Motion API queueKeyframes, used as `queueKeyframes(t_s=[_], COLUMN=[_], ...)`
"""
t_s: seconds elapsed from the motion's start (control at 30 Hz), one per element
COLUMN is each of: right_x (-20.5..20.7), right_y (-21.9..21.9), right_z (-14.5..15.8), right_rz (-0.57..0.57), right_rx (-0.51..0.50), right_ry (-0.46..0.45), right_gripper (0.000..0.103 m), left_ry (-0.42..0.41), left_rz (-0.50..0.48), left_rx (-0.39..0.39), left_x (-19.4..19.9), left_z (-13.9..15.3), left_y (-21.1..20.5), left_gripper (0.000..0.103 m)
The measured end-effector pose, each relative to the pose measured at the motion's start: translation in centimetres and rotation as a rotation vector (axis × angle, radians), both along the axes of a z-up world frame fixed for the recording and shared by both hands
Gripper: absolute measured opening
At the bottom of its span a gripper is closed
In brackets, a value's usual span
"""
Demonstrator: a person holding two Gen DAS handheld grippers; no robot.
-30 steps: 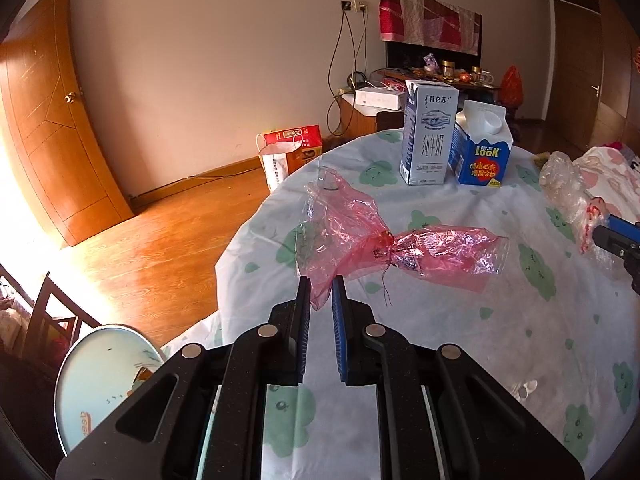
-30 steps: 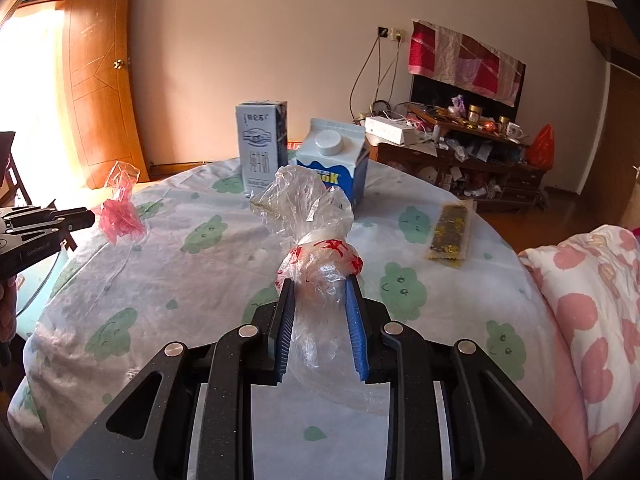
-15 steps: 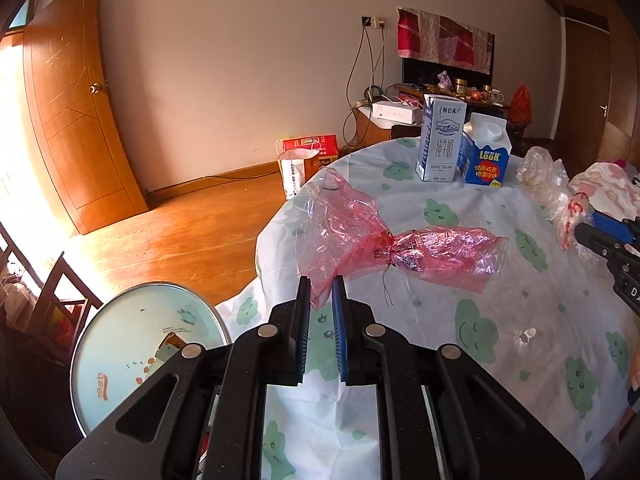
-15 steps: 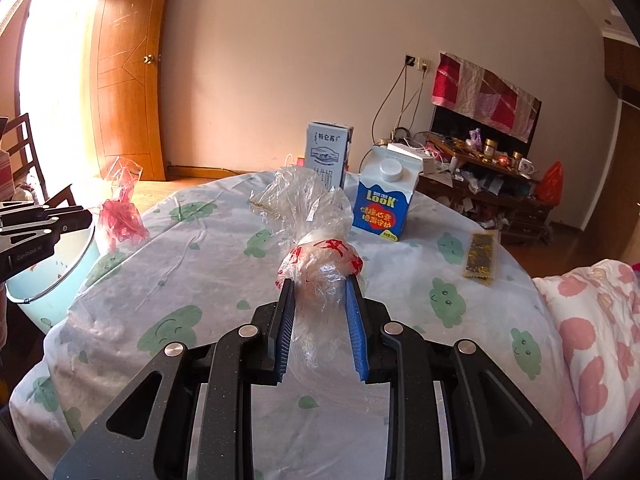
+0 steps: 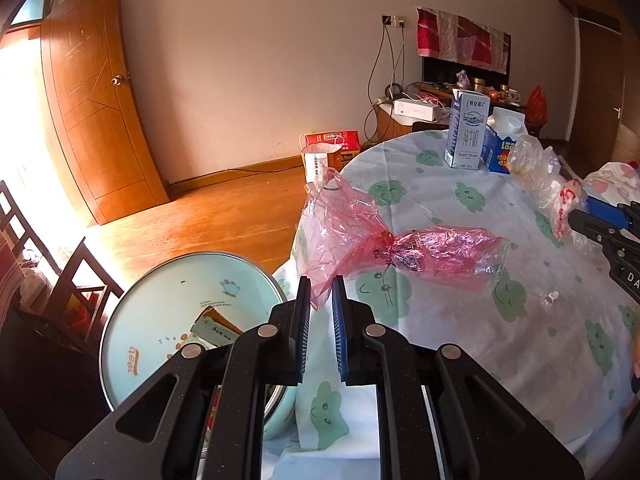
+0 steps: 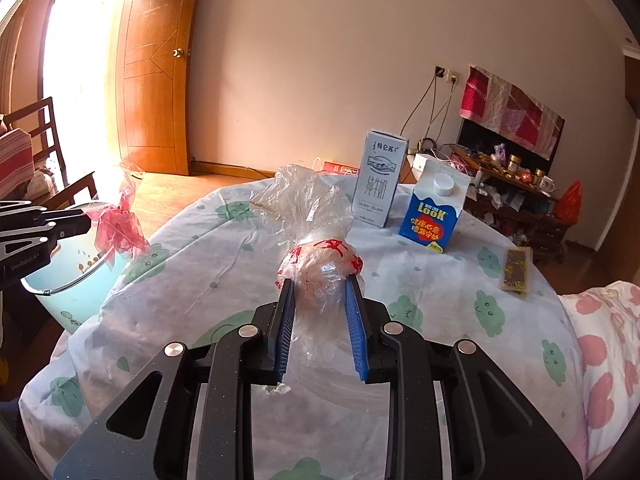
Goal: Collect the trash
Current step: 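Carry the pink bag over the bucket with the left gripper while the right carries the clear bag there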
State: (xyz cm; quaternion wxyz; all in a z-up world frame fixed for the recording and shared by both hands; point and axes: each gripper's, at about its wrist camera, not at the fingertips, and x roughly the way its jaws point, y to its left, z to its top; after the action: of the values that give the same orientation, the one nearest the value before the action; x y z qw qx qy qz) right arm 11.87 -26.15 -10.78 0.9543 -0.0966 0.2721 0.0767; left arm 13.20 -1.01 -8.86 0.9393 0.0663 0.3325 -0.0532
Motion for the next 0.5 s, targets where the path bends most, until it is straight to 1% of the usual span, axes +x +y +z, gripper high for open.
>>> queueKeyframes(t_s=[0.5], right_x=[-0.4], right_y=[3.5], right_z=[0.2], right_rz=[0.07], right_rx=[-0.019], right_ry=[-0.004], right_gripper=[0.026], left_ry=[-0.007], left_rz=[0.045], left_rx=[0.0], left_x=[-1.3], left_z=[0.3], left_y=[2.7], left_gripper=[0.011])
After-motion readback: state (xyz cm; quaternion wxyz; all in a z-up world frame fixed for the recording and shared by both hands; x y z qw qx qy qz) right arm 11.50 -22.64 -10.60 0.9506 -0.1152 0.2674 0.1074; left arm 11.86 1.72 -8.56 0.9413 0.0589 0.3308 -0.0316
